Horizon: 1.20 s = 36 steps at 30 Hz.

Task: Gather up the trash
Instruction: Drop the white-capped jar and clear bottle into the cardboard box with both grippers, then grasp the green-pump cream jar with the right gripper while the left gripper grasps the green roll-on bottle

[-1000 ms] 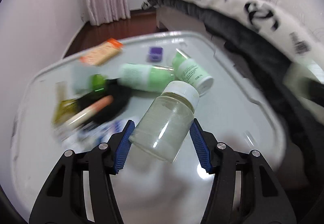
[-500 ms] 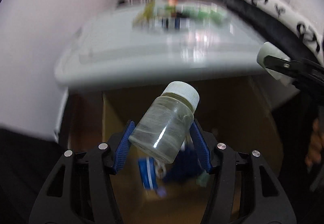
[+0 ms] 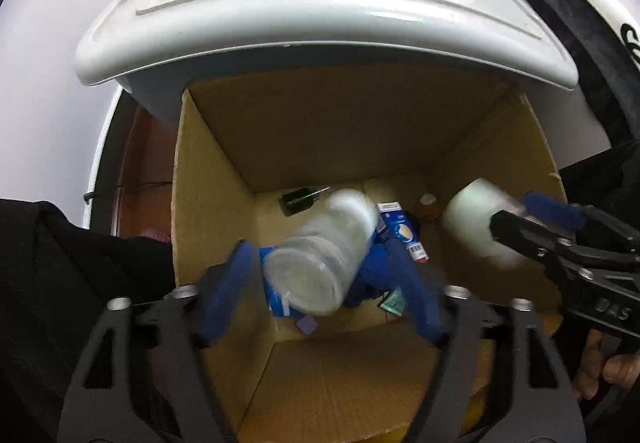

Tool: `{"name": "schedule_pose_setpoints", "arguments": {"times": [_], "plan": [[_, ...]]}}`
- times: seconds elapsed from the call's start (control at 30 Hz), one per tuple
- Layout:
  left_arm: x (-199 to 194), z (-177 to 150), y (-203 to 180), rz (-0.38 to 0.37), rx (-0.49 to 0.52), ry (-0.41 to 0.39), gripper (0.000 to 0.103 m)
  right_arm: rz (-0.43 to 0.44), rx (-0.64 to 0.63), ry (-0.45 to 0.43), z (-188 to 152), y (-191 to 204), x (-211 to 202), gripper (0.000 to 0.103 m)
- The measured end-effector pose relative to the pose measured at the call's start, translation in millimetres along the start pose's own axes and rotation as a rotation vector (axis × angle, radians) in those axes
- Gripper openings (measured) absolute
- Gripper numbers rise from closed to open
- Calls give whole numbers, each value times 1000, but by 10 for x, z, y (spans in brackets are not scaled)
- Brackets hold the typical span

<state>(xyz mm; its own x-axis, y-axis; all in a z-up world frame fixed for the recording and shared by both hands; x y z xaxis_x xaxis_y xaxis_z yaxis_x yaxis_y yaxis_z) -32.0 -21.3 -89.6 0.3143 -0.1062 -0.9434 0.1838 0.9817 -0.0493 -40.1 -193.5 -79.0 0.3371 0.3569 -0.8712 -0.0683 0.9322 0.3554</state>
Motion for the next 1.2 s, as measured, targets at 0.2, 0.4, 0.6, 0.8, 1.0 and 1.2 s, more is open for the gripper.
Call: {"name": "schedule_pose_setpoints", "arguments": {"times": [0.2, 0.4, 0.6, 0.8, 1.0, 1.2], "plan": [[-47, 5, 62, -8, -32, -17, 82, 94, 56, -112, 195, -42, -293, 65], [-38, 31, 72, -19, -63, -23, 82, -56, -24, -317, 1566, -338, -811, 65], [86, 38, -24, -1, -12, -6, 82, -209, -27, -259, 3139, -860, -386, 58], [222, -12, -81, -15, 7, 36, 82, -241, 8, -86, 3757, -1072, 280, 56], [259, -15, -76, -24, -6, 42, 82, -439, -125, -28, 3724, -1048, 769, 47], [105, 35, -59, -32, -6, -15, 82, -240, 47, -135, 3413, -1113, 275, 47]]}}
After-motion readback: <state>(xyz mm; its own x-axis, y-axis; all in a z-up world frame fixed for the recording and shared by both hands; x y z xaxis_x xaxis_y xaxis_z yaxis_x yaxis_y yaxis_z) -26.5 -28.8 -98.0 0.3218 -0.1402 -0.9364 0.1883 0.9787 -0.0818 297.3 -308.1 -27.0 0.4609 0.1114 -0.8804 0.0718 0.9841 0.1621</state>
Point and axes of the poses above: each gripper's, at about its wrist camera, not at the fingertips, and x roughly the way its jaws point, y to its left, z to its top, the point moved 6 cm from there along x, roughly the way its jaws point, and after that the axes turned 4 degrees about x, right-handed, at the moved point
